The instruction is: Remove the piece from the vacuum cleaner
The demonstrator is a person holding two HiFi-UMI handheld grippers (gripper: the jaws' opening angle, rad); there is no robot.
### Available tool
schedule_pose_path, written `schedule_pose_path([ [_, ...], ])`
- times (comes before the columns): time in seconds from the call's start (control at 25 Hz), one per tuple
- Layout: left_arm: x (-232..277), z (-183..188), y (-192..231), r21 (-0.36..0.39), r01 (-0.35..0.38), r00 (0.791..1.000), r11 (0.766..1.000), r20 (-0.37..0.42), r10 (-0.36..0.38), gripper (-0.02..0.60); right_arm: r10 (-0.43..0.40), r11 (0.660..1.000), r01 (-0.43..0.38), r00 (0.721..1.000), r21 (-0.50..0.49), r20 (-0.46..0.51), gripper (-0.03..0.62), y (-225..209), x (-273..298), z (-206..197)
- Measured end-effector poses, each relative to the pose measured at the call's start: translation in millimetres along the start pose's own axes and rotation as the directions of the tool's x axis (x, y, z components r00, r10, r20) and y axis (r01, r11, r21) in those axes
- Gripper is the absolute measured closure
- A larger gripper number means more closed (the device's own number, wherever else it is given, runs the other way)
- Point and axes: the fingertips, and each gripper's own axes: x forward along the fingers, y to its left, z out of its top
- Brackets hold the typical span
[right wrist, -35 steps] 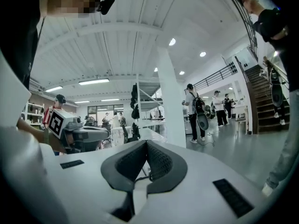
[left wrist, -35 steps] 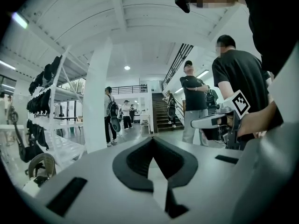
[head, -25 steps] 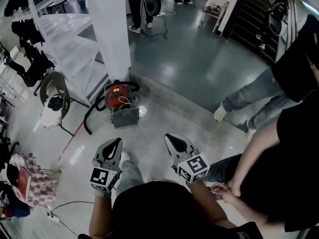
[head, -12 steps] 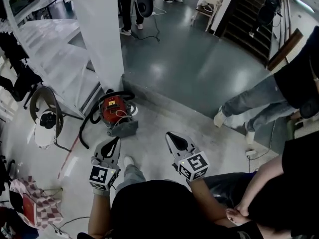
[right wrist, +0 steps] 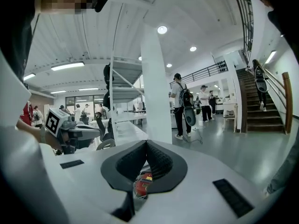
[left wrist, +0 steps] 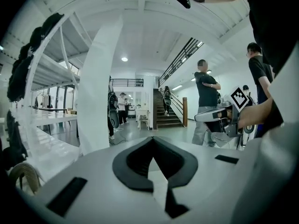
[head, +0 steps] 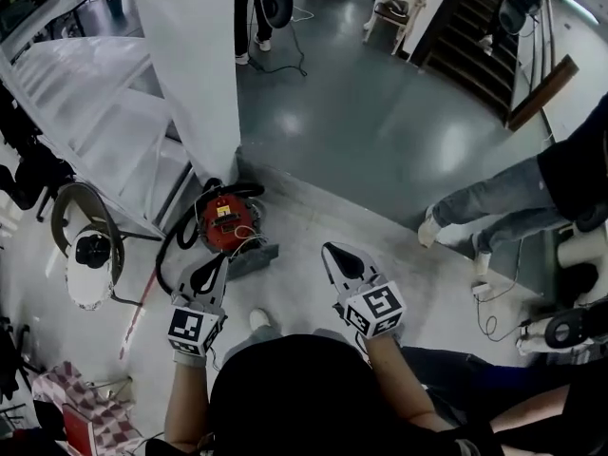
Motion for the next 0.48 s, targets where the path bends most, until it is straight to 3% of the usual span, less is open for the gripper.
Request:
schedule_pose_path([
  [0.48, 2, -26, 66, -0.031, -0.071, 0.996, 0.997, -0.053, 0.069, 0.565, 0.098, 0.995, -0.098, 0.993, -0.004, -0.06, 0.568, 20, 86, -2],
])
